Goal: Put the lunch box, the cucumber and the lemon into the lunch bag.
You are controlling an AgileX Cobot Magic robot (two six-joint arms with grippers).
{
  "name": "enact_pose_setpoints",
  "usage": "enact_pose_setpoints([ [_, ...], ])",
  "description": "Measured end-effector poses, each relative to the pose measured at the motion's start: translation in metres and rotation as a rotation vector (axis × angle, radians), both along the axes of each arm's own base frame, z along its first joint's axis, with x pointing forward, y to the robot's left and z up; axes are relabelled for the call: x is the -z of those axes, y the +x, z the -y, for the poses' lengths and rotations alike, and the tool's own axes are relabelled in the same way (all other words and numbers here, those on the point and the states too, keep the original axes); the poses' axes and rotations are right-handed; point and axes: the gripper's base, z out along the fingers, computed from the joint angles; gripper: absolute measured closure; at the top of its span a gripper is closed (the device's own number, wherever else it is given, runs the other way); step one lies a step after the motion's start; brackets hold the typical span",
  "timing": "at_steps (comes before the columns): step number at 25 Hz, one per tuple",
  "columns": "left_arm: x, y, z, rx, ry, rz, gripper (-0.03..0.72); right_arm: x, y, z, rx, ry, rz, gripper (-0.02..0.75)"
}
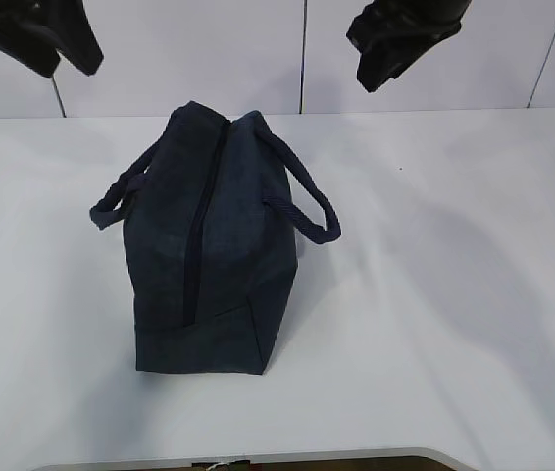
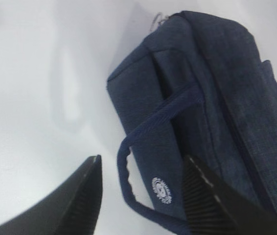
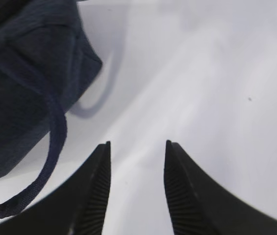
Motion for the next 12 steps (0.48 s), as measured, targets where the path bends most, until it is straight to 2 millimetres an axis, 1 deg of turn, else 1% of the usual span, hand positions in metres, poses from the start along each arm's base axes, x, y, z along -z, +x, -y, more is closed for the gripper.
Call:
enact_pose_setpoints([
  [4,-0.015,-0.013,-0.007,-0.025,0.019,0.037,0.311,-0.013,-0.005,0.007,0.13,0.013,0.018,0.437],
  [6,-0.018,-0.023,-0.01,-0.027,0.021,0.035,0.323,-0.024,-0.011,0.012,0.193,0.022,0.044,0.437],
  [8,-0.017,-0.036,-0.014,-0.027,0.026,0.023,0.339,-0.037,-0.022,0.018,0.233,0.027,0.07,0.437],
  [10,-0.017,-0.049,-0.018,-0.029,0.031,0.012,0.356,-0.052,-0.039,0.025,0.258,0.044,0.092,0.437],
  [12,-0.021,-0.066,-0.023,-0.029,0.03,0.017,0.37,-0.062,-0.057,0.031,0.277,0.062,0.102,0.437],
])
